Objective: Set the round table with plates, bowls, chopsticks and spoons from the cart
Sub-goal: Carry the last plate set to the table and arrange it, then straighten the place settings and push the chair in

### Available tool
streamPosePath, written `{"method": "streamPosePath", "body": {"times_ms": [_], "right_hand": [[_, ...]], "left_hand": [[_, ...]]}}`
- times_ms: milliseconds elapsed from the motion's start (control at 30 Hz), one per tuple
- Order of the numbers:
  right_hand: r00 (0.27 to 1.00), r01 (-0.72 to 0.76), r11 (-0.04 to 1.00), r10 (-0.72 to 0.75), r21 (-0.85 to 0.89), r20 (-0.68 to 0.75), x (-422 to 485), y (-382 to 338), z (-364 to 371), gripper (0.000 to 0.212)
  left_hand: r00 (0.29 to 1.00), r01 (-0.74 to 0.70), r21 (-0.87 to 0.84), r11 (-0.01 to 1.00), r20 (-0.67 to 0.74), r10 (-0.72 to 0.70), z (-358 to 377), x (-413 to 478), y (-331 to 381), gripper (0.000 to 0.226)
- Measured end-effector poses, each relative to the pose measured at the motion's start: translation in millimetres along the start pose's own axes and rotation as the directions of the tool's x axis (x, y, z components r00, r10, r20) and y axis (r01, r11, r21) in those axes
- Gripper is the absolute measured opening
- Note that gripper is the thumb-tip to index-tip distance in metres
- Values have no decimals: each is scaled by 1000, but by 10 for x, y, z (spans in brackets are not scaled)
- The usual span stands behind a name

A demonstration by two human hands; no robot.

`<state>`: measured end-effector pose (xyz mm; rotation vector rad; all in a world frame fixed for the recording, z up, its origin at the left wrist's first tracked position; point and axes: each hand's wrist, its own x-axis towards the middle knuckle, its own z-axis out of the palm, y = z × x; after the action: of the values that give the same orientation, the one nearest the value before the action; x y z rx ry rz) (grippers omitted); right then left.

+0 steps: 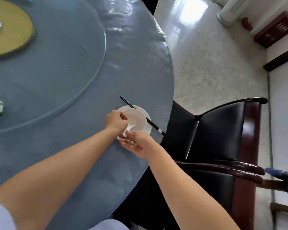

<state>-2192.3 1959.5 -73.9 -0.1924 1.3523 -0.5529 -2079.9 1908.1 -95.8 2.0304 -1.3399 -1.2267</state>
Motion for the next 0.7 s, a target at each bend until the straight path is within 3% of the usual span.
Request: {"method": "streamPosePath", "body": {"times_ms": [100, 300, 533, 700], "right_hand": [[1000, -1, 1000, 1, -32, 0, 18, 2, -1, 14], [1000, -12, 999, 12, -52, -8, 70, 30, -67, 17], [996, -12, 1000, 14, -20, 89, 60, 163, -183, 17], [979, -31, 994, 52, -105, 199, -178, 283, -378, 23]], "left_hand": [[998, 12, -2, 1000, -66, -12, 11, -3, -24, 15], [999, 8, 54, 999, -49, -6, 13, -44, -90, 22], [989, 44, 67, 997, -141, -34, 15, -337, -173, 18], [973, 35, 96, 995, -232, -12, 65, -786, -247, 14]]}}
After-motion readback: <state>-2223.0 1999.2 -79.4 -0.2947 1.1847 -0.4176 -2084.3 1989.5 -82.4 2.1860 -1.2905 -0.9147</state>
